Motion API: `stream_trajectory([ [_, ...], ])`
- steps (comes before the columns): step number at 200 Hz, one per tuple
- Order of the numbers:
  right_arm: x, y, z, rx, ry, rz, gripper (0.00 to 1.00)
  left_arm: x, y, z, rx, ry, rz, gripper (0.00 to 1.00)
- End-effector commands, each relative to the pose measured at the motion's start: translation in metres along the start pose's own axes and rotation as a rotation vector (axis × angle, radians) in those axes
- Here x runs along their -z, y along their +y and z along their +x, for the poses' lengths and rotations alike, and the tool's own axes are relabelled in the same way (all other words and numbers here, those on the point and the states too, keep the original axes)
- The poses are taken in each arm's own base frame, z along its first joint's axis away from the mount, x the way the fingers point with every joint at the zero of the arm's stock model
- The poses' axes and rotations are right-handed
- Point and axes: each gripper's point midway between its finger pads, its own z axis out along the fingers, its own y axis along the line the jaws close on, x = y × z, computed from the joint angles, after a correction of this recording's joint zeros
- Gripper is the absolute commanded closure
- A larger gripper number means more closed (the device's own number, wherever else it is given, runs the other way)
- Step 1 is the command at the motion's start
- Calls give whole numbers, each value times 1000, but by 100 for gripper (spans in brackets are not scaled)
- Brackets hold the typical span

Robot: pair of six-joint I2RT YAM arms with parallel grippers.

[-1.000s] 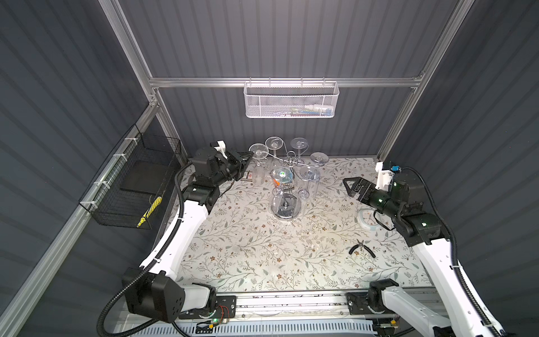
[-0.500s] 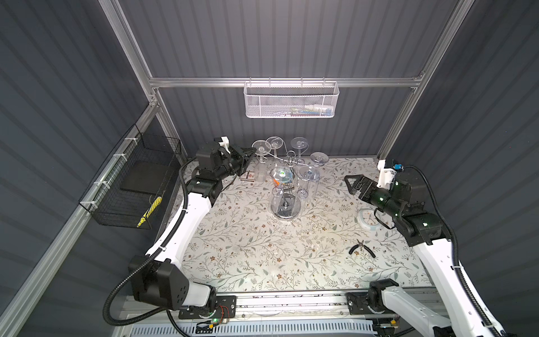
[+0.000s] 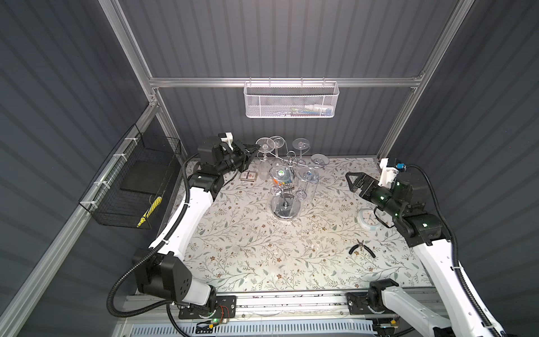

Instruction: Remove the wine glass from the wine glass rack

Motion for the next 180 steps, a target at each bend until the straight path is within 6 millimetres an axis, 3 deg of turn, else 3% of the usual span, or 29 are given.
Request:
stream_trajectory([
  [1, -1, 5, -4, 6, -10, -17, 1, 3, -24, 10, -46, 50, 47, 100],
  [180, 5, 9, -7, 30, -32, -33, 1, -3, -17, 34, -26, 121, 30, 100],
])
